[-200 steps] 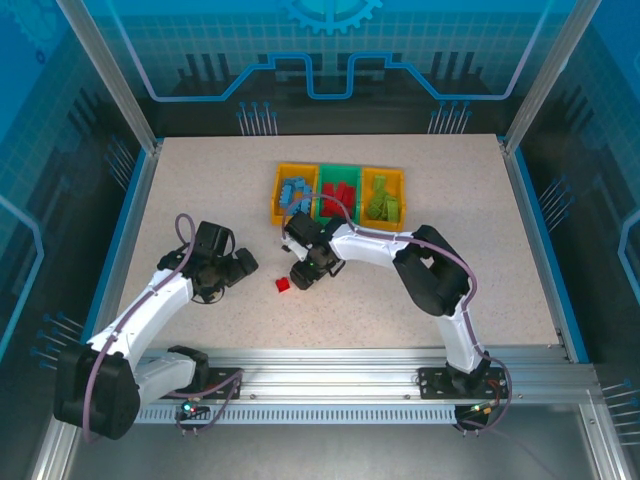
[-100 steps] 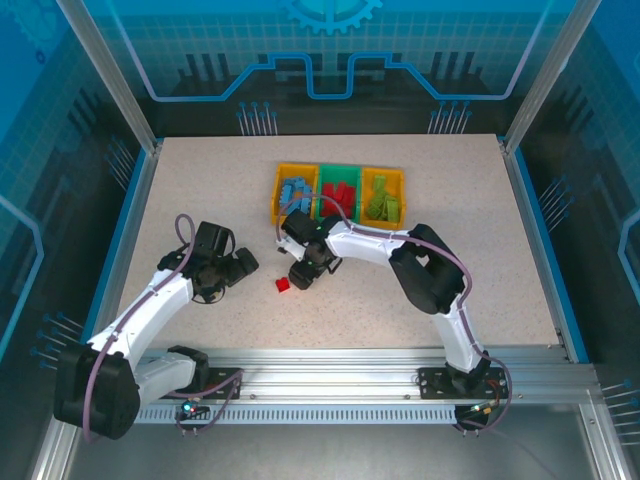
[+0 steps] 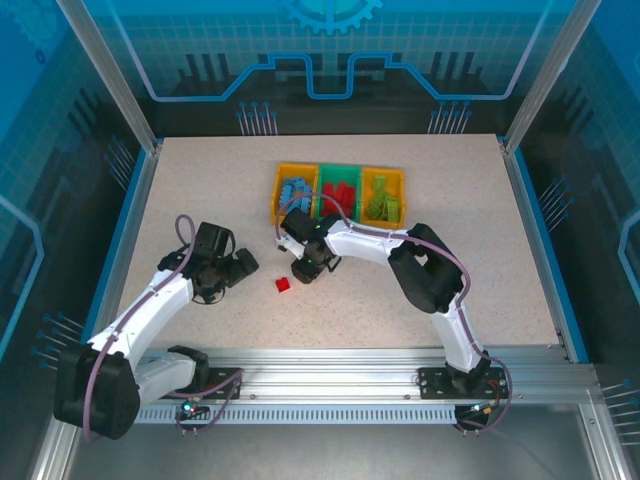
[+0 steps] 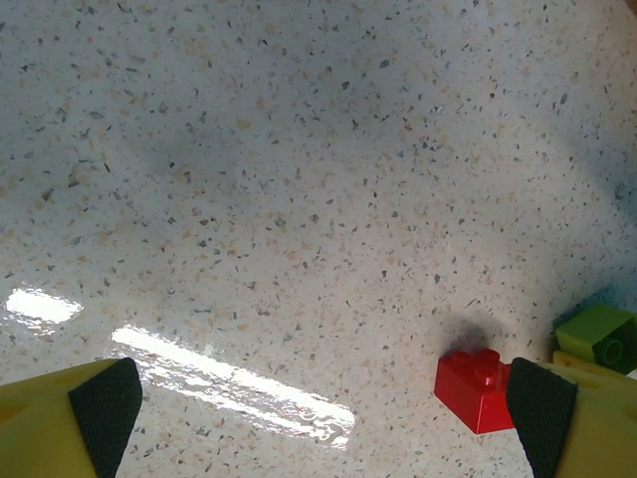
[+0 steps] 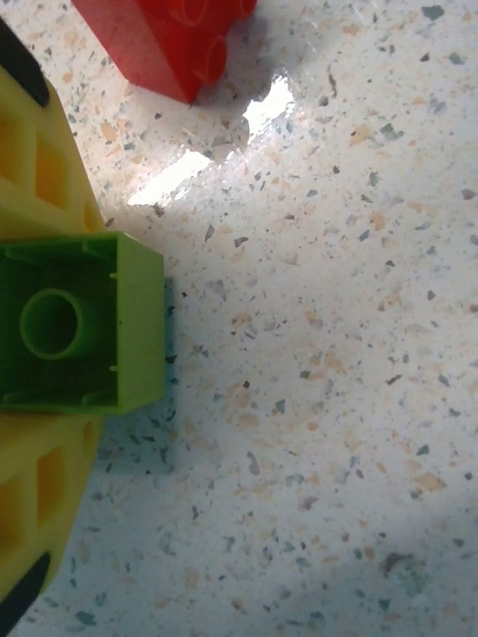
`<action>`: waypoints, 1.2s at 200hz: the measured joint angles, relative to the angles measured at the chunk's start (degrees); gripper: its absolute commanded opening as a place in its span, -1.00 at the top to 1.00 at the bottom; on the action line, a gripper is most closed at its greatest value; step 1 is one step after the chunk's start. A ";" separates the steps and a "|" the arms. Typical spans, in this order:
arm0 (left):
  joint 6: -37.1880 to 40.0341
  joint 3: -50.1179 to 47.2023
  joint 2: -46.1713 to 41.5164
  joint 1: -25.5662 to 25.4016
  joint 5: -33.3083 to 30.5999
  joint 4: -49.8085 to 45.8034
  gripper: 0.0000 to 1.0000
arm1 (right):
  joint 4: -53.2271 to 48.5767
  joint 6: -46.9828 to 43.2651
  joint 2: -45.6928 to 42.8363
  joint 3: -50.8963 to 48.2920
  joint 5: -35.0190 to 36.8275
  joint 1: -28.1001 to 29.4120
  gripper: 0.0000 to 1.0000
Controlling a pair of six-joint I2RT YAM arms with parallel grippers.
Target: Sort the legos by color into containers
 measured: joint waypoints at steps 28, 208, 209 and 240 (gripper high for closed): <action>0.00 -0.04 0.00 0.00 0.22 0.00 -0.98 | 2.58 0.55 -1.60 -2.21 -0.46 -0.09 0.39; -8.79 10.21 24.65 -21.81 -0.50 0.02 -0.97 | -9.09 12.07 -0.07 13.90 1.40 -32.13 0.32; -8.81 10.23 24.74 -21.81 -0.50 0.04 -0.97 | -9.16 12.09 0.02 13.99 1.40 -32.13 0.31; -8.83 11.26 26.62 -21.90 -0.52 0.07 -0.97 | -12.09 13.51 1.62 16.22 1.60 -32.17 -0.27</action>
